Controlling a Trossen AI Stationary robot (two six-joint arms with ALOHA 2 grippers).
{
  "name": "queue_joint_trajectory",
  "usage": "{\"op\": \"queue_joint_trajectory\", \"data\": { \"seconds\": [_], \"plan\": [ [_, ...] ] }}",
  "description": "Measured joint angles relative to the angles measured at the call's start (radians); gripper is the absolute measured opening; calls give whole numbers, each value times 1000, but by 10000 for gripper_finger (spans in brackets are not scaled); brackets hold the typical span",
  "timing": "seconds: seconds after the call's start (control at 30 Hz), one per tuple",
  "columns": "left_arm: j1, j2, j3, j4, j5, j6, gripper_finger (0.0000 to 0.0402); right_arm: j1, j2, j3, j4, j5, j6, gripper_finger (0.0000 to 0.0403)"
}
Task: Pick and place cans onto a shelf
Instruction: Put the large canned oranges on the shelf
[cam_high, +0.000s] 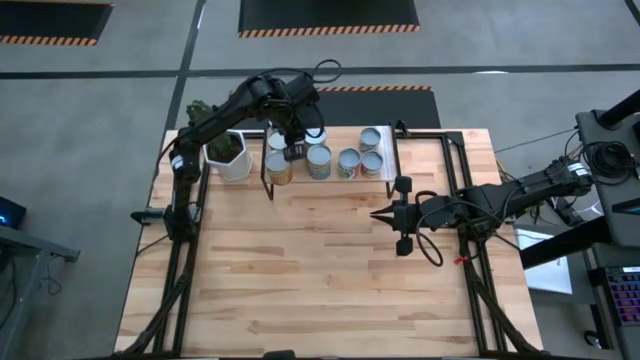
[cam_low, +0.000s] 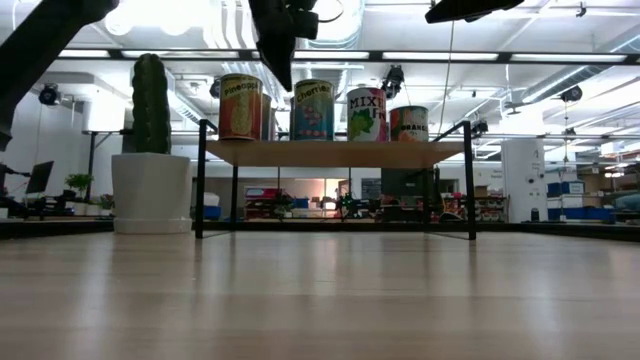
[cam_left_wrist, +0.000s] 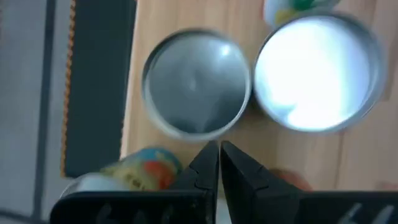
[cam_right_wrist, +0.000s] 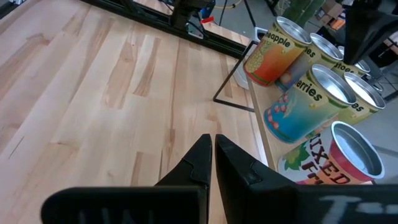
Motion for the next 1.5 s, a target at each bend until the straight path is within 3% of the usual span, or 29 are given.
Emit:
{"op": "queue_joint_trajectory", "data": {
  "seconds": [0.8,1.2,1.5],
  "plan": [
    [0,36,-9,35,-82,-30,0,0,0,0,-1,0,0,11],
    [-1,31,6,22,-83,-38,0,0,0,0,-7,0,5,11],
    [-52,3,16,103,-75,-99,0,0,0,0,-8,0,5,11]
  ]
}}
